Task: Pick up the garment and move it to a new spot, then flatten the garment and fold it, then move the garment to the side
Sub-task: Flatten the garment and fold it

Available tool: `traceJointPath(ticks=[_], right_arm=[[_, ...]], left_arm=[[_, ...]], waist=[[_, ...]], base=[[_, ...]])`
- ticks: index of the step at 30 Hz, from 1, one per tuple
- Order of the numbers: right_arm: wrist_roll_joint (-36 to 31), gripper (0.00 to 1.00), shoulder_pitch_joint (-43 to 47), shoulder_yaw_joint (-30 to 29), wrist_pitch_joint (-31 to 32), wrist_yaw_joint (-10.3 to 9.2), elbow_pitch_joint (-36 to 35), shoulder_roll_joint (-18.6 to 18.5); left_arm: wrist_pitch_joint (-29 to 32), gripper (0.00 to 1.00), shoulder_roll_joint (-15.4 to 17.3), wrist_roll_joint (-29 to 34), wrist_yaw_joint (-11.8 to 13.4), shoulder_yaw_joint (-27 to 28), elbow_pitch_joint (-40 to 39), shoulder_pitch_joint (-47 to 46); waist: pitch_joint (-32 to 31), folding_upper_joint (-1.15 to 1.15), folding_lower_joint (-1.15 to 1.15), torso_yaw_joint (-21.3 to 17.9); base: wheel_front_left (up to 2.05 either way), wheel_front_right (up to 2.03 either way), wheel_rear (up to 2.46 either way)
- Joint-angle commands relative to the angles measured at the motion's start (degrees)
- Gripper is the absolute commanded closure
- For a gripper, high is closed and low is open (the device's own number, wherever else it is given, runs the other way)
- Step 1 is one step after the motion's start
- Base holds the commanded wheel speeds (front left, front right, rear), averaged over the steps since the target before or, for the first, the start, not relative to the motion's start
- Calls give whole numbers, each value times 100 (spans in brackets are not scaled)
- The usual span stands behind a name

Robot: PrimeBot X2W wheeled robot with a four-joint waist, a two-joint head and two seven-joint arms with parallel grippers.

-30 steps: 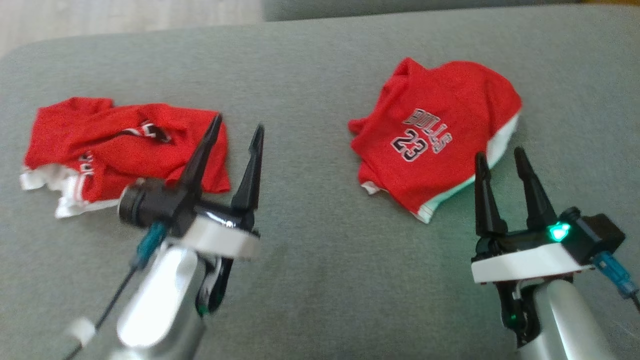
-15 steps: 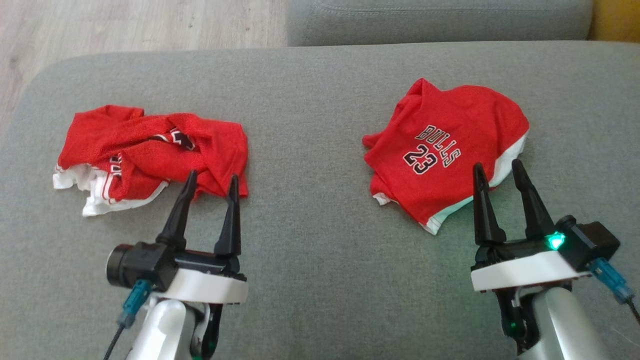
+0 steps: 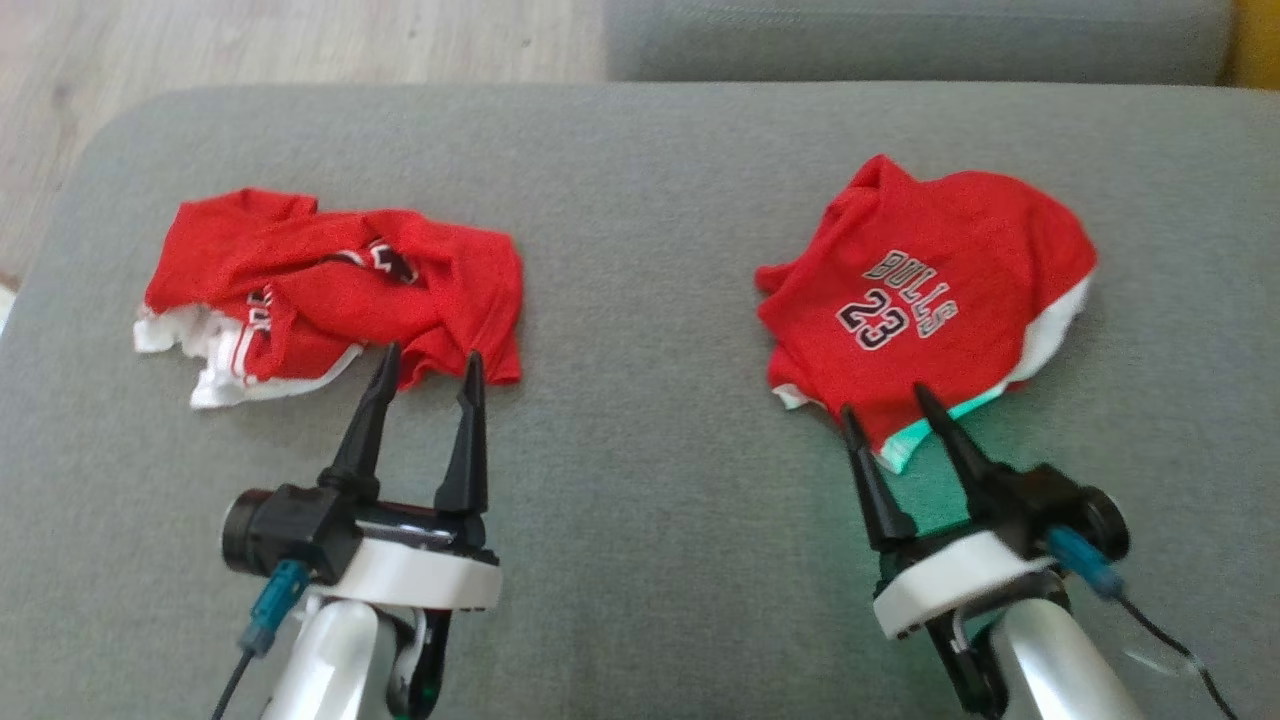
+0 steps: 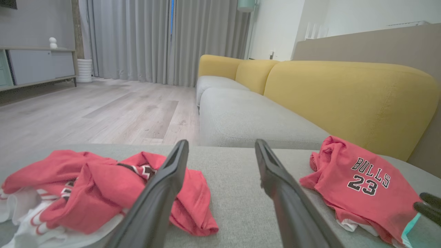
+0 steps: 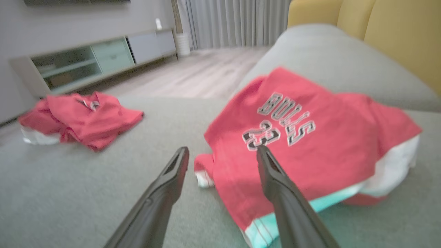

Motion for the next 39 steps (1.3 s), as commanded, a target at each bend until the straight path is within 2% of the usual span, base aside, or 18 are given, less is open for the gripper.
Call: traceJointPath(ticks=[1, 11, 18, 19, 20, 25, 29, 32, 34, 39], right_arm=[[-234, 0, -429, 183, 112, -4, 191, -18], [-1167, 0, -1285, -96, 454, -4, 1585, -18], [-1376, 0, -1678, -211, 734, -4, 2457, -18], [-1371, 58, -1752, -206, 780, -4, 2667, -18], [-1381, 100, -1787, -206, 758, -4, 2738, -18], [-1204, 100, -1944, -226, 359, -4, 2860, -18], [-755, 100, -2145, 41, 93, -4, 2633, -18], [-279, 100, -2342, 369, 7, -4, 2277, -18], [317, 100, -2480, 624, -13, -4, 1967, -18], [951, 100, -3027, 1034, -36, -4, 1125, -18]], left_arm=[[-29, 0, 0, -59, -29, 88, -144, -136], [-29, 0, -2, -304, 51, -222, -135, -332], [-29, 0, -2, -397, 105, -316, -157, -427], [-29, 0, -2, -403, 108, -322, -148, -431], [-29, 0, -2, -405, 111, -323, -145, -430], [-29, 0, -2, -387, 140, -291, -115, -372], [-29, 0, -2, -382, 132, -252, -98, -341], [-29, 0, -2, -382, 135, -235, -92, -323], [-29, 0, -3, -376, 133, -223, -88, -304], [-29, 0, -3, -364, 151, -132, -97, -198]], waist=[[131, 0, 0, 142], [524, 0, 0, 557], [666, 0, 0, 746], [661, 0, 0, 766], [656, 0, 0, 771], [550, 0, 0, 719], [431, 0, 0, 629], [309, 0, 0, 564], [238, 0, 0, 533], [97, 0, 0, 408]], base=[[0, 0, 0], [0, 0, 0], [0, 0, 0], [0, 0, 0], [0, 0, 0], [0, 0, 0], [0, 0, 0], [0, 0, 0], [0, 0, 0], [0, 0, 0]])
